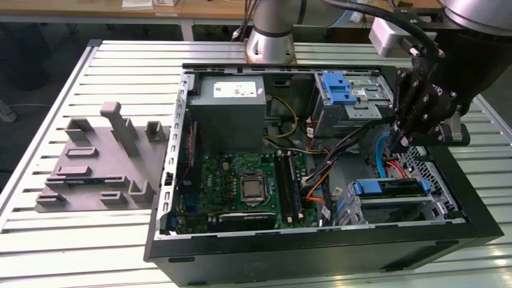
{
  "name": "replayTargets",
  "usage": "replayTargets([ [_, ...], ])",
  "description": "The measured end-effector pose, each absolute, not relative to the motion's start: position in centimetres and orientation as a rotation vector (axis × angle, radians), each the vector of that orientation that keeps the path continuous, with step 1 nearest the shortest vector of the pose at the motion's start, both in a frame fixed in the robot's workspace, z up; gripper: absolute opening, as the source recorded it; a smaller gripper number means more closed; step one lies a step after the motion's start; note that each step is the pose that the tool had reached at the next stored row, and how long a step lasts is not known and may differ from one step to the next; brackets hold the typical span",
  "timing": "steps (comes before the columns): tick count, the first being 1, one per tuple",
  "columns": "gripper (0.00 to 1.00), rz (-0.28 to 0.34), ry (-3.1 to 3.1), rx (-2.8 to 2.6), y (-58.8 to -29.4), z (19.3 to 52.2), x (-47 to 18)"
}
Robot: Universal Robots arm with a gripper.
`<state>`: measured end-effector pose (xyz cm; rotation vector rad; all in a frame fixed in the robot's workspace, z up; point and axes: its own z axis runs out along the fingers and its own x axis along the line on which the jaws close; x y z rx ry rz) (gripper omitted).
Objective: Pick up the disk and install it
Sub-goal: 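Insert the second disk wire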
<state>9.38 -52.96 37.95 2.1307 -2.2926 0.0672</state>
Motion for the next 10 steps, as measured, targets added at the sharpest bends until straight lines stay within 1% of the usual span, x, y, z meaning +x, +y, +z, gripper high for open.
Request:
replayTargets([
  [10,0.11,0.068,-2.292,2.130,-51.5,38.9,9.4],
])
